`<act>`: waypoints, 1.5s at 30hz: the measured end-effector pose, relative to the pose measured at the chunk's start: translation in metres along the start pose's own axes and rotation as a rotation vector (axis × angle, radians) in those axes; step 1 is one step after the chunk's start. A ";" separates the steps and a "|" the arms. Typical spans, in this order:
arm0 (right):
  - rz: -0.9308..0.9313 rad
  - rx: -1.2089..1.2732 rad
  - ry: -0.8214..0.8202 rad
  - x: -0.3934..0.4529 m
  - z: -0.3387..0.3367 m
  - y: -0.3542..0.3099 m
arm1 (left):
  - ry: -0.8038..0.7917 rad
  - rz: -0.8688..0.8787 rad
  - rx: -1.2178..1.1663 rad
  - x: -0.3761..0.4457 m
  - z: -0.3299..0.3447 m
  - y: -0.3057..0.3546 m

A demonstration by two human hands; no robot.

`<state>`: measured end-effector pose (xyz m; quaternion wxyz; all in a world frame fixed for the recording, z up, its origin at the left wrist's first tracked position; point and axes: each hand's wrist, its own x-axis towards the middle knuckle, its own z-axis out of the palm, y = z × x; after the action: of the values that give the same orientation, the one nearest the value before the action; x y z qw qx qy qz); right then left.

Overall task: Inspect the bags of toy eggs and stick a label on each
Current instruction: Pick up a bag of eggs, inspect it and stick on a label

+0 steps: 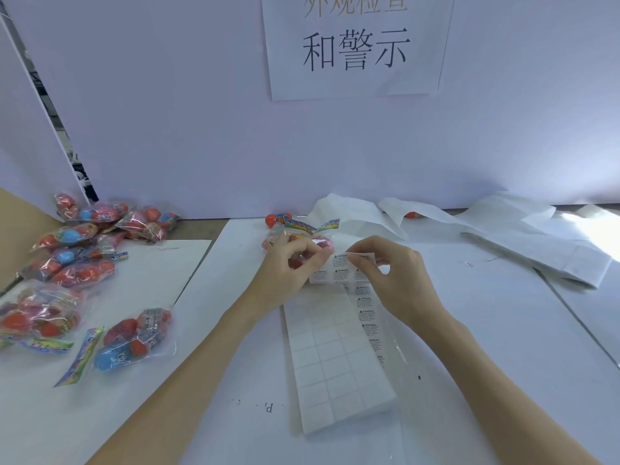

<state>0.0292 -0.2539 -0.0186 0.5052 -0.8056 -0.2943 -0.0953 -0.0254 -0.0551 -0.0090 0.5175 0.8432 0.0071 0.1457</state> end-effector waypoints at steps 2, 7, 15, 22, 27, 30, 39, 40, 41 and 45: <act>-0.003 -0.007 -0.009 0.000 0.001 0.000 | 0.007 -0.005 0.033 0.001 0.002 -0.002; -0.050 -0.011 -0.030 -0.003 0.003 -0.002 | 0.022 -0.007 0.059 0.004 0.004 -0.005; -0.135 -0.034 -0.033 -0.006 0.009 -0.004 | 0.022 0.034 0.108 0.004 0.006 -0.008; -0.091 -0.032 -0.022 -0.006 0.011 -0.003 | 0.025 0.029 0.108 0.004 0.006 -0.010; -0.069 -0.030 -0.044 -0.006 0.011 -0.005 | 0.014 0.029 0.091 0.004 0.006 -0.011; -0.098 -0.048 -0.023 -0.007 0.010 -0.007 | 0.033 0.032 0.084 0.005 0.006 -0.011; 0.279 0.570 0.207 0.002 -0.001 -0.018 | -0.007 0.008 -0.105 0.007 0.003 -0.011; 0.309 0.579 0.223 0.003 -0.003 -0.017 | -0.020 0.001 -0.199 0.006 0.002 -0.009; 0.327 0.586 0.229 0.003 -0.005 -0.015 | -0.024 -0.021 -0.301 0.005 -0.001 -0.007; 0.299 0.545 0.159 0.001 -0.005 -0.014 | 0.047 -0.032 -0.425 0.003 -0.005 -0.003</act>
<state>0.0232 -0.2533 -0.0050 0.7324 -0.6648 -0.1470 -0.0002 -0.0239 -0.0490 -0.0084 0.6856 0.7112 0.0015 0.1551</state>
